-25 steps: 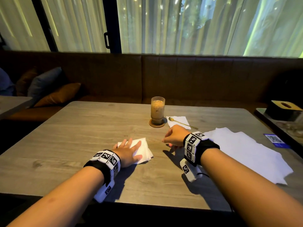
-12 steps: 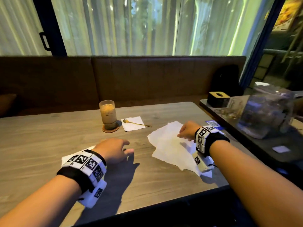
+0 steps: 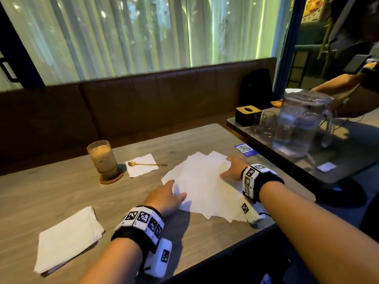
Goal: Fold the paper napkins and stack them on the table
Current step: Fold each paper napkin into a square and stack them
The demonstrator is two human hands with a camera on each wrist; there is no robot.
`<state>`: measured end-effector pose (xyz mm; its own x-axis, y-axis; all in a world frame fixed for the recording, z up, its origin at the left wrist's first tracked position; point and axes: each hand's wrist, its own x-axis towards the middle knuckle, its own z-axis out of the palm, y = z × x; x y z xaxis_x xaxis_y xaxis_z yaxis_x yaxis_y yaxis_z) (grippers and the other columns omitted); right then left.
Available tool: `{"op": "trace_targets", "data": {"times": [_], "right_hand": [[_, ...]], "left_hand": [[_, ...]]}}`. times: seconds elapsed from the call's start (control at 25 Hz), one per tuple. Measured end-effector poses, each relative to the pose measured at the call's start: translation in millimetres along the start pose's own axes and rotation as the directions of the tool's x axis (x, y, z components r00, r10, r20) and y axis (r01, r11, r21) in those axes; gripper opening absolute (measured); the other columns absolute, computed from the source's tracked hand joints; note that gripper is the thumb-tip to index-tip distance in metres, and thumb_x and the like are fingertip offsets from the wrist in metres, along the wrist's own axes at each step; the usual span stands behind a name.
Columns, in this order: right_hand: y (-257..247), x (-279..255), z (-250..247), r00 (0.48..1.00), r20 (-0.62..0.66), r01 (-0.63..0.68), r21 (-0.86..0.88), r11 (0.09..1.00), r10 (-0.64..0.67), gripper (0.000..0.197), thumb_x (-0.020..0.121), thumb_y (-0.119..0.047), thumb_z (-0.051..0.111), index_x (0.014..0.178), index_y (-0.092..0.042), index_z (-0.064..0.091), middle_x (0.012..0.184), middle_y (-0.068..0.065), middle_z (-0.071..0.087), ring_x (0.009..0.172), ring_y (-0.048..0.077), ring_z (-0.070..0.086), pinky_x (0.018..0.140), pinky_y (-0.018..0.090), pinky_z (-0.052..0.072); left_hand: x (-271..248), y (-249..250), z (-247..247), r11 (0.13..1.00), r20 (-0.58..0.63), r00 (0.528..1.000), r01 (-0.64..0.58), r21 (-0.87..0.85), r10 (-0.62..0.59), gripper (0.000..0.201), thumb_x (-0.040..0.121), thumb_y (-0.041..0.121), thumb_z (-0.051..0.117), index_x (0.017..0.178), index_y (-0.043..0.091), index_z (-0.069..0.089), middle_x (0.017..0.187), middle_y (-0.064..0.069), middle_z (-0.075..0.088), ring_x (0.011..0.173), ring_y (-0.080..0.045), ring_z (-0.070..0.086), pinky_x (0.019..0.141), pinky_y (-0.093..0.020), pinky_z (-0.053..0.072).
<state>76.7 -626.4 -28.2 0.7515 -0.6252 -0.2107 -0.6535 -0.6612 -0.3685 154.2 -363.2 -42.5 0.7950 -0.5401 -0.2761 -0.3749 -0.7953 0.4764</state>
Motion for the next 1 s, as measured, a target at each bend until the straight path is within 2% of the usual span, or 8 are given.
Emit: {"op": "trace_targets", "data": {"times": [0.12,0.24,0.36,0.48,0.6,0.72,0.88,1.0], "right_hand": [[-1.7,1.2,1.9,1.0,0.016,0.015,0.08,0.997,-0.016,0.083,0.087,-0.038,0.078,0.157,-0.021,0.036,0.159,0.006,0.042,0.143,0.03,0.046,0.116,0.042,0.042],[-1.6,3.0,5.2,1.0,0.013,0.022,0.129,0.991,-0.024,0.08,0.087,-0.033,0.079,0.155,-0.022,0.039,0.156,0.005,0.048,0.139,0.029,0.051,0.113,0.043,0.046],[-0.1,1.2,4.4,0.999,-0.021,0.034,0.162,0.986,-0.031,0.073,0.088,-0.028,0.08,0.151,-0.022,0.045,0.152,0.005,0.053,0.134,0.028,0.055,0.111,0.042,0.048],[2.1,-0.7,4.3,0.998,-0.05,0.038,0.171,0.985,-0.03,0.067,0.088,-0.027,0.079,0.147,-0.023,0.049,0.147,0.004,0.056,0.132,0.028,0.057,0.109,0.04,0.049],[4.9,-0.9,5.8,0.998,-0.053,0.036,0.187,0.982,-0.026,0.064,0.087,-0.028,0.08,0.145,-0.024,0.052,0.146,0.003,0.057,0.132,0.027,0.056,0.106,0.039,0.049],[5.4,-1.8,6.6,0.999,-0.043,0.03,0.209,0.978,-0.021,0.063,0.087,-0.028,0.08,0.144,-0.024,0.053,0.145,0.004,0.058,0.131,0.028,0.057,0.105,0.04,0.049],[2.8,-2.9,6.7,1.0,-0.018,0.016,0.237,0.971,-0.012,0.064,0.087,-0.027,0.081,0.144,-0.025,0.053,0.143,0.005,0.06,0.129,0.029,0.058,0.105,0.042,0.051],[-2.7,-7.0,5.9,1.0,-0.014,0.015,0.248,0.969,-0.012,0.062,0.088,-0.027,0.08,0.144,-0.025,0.054,0.142,0.006,0.061,0.129,0.029,0.059,0.105,0.042,0.05]], "left_hand": [[24.4,0.5,4.3,0.986,-0.047,0.996,0.073,-0.15,-0.08,0.083,0.09,0.059,0.062,0.159,0.024,0.032,0.153,-0.005,0.052,0.136,-0.03,0.053,0.115,-0.043,0.042],[37.9,6.9,6.0,0.945,-0.054,0.991,0.103,-0.312,-0.126,0.076,0.091,0.047,0.069,0.154,0.017,0.04,0.148,-0.01,0.057,0.128,-0.03,0.06,0.111,-0.042,0.047],[43.2,10.5,12.3,0.926,-0.072,0.984,0.124,-0.357,-0.16,0.068,0.09,0.04,0.074,0.147,0.013,0.05,0.143,-0.011,0.059,0.125,-0.029,0.061,0.105,-0.034,0.048],[43.3,8.4,16.6,0.918,-0.107,0.976,0.137,-0.373,-0.189,0.055,0.088,0.037,0.077,0.134,0.013,0.06,0.131,-0.007,0.065,0.115,-0.026,0.063,0.093,-0.029,0.047],[38.8,8.6,16.1,0.906,-0.162,0.968,0.111,-0.408,-0.191,0.031,0.087,0.034,0.078,0.112,0.019,0.066,0.108,-0.002,0.069,0.096,-0.022,0.064,0.081,-0.027,0.045],[32.0,10.4,10.8,0.901,-0.208,0.964,0.061,-0.43,-0.165,0.013,0.091,0.031,0.074,0.095,0.024,0.064,0.087,0.005,0.068,0.09,-0.021,0.065,0.078,-0.027,0.046],[26.0,4.8,-3.2,0.884,-0.285,0.946,0.005,-0.467,-0.155,0.015,0.093,0.029,0.071,0.098,0.016,0.074,0.085,0.001,0.068,0.093,-0.027,0.066,0.078,-0.029,0.045],[15.6,3.6,-17.9,0.863,-0.358,0.925,-0.077,-0.5,-0.124,0.016,0.093,0.025,0.069,0.079,0.018,0.073,0.08,-0.003,0.068,0.086,-0.026,0.064,0.071,-0.032,0.046]]}}
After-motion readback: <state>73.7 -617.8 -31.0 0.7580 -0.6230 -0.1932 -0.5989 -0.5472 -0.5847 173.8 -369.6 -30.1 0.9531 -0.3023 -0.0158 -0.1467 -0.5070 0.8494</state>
